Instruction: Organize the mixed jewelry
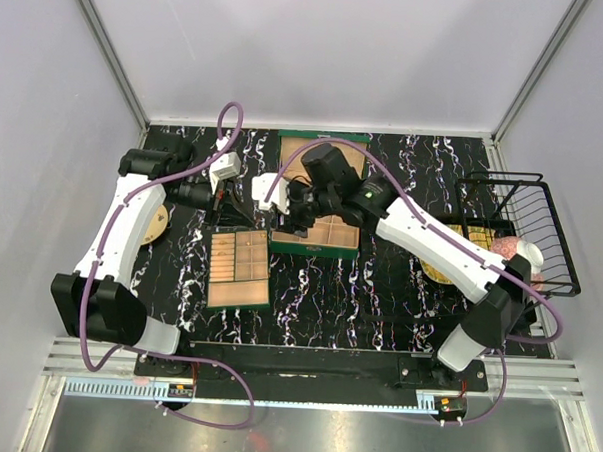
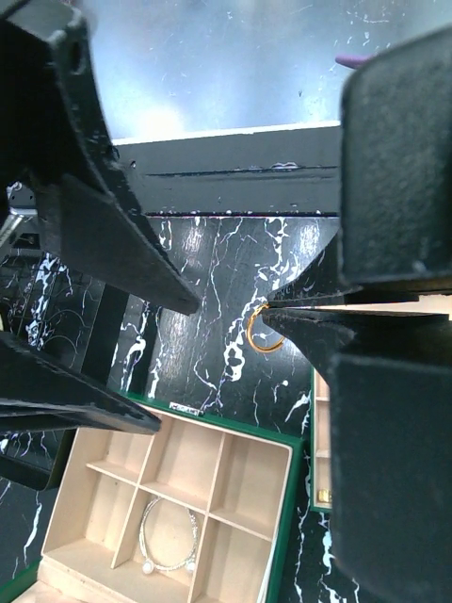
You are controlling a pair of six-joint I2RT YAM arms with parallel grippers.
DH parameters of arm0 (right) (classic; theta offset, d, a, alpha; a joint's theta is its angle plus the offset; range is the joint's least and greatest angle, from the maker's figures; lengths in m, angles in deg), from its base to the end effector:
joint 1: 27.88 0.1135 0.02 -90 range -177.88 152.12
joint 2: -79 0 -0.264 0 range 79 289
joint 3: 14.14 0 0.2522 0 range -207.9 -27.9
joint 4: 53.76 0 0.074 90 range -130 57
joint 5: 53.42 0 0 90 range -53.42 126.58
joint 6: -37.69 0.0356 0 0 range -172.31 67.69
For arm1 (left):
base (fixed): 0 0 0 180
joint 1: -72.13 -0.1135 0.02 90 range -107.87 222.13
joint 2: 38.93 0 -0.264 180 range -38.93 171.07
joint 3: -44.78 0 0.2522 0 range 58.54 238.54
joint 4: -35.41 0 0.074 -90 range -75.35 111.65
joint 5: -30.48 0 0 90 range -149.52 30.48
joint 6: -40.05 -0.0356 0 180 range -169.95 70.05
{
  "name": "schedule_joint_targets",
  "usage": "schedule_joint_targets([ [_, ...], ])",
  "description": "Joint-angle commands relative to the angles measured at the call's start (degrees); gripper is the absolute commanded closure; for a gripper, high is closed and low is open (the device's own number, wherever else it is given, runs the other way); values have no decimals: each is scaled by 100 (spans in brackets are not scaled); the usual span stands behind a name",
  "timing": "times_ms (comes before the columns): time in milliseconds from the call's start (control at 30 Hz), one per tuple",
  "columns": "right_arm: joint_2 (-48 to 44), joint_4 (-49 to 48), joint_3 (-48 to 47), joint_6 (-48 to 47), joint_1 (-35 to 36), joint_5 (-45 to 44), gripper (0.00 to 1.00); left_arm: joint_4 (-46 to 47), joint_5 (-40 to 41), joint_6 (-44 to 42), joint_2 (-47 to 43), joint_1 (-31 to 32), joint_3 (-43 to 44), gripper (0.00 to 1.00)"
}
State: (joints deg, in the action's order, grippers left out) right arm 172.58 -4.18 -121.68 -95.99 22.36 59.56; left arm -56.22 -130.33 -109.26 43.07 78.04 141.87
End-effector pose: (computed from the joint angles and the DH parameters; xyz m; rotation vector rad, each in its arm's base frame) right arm 0.2247 0.2918 0.3756 -1.7391 1.3142 0.5037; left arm 0.2419 -0.0588 0.3572 1.2819 1.6764 -1.2239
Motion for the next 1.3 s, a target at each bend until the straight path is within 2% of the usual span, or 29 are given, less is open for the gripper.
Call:
schedule_joint_targets([
  [0, 134, -22, -360, -377, 266, -329, 35, -1073, -355, -46, -228, 24, -89, 100],
  [633, 486, 40, -563, -1090, 961, -1226, 43, -1073, -214, -19, -219, 42, -221, 100],
  [867, 495, 92, -563, -1204, 1032, -1375, 51, -1073, -214, -54, -210, 68, -265, 100],
  [1067, 451, 119, -510, -1239, 1067, -1481, 54, -1064, -223, -63, -193, 77, -273, 100],
  [1267, 459, 154, -554, -1248, 1102, -1498, 64, -1073, -214, -46, -175, 94, -247, 100],
])
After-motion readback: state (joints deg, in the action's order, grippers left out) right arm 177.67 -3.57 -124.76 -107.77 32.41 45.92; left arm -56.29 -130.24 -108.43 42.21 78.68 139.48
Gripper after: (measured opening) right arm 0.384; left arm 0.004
